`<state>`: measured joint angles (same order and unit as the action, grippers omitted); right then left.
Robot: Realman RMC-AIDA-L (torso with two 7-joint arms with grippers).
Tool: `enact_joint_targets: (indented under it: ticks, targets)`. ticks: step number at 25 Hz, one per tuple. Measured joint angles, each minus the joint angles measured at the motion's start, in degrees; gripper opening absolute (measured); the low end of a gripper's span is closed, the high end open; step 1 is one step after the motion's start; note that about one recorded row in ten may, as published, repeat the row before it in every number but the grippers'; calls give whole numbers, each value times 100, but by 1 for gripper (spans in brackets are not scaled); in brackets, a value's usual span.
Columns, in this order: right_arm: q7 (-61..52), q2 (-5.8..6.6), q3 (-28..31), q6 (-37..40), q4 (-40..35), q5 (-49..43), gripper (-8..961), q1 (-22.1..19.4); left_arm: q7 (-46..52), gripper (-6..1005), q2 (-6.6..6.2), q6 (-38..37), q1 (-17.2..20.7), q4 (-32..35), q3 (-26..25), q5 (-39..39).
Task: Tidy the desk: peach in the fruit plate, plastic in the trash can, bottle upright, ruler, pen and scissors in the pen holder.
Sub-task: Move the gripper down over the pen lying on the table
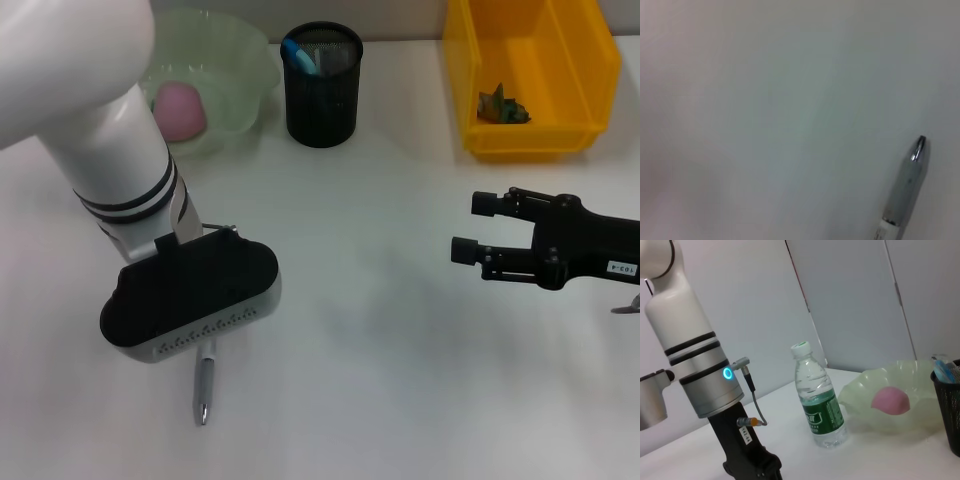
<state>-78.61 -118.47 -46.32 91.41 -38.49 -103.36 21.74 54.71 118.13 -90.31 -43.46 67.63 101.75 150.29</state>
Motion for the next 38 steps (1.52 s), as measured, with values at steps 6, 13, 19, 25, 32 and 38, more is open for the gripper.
enact_joint_targets:
  ticks: [6, 13, 19, 25, 32, 38]
  targets:
    - [0, -3, -37, 0, -36, 6, 807, -5, 27, 366, 19, -37, 5, -7, 99, -12]
    - [1, -7, -37, -1, -37, 6, 805, -14, 35, 292, 33, -21, 26, -22, 143, -9]
    - [1, -15, -50, 1, -48, 5, 804, -13, 41, 291, 40, -15, 29, -23, 188, -14]
    - [1, -20, -42, 33, -54, 1, 802, -25, 62, 290, 46, -15, 31, -31, 249, -8]
    - [8, -18, -8, 79, -64, 0, 801, -30, 50, 288, 53, -26, 31, -48, 290, -1]
    - [7, -17, 2, 79, -64, -1, 800, -30, 70, 231, 53, -37, 25, -49, 356, -5]
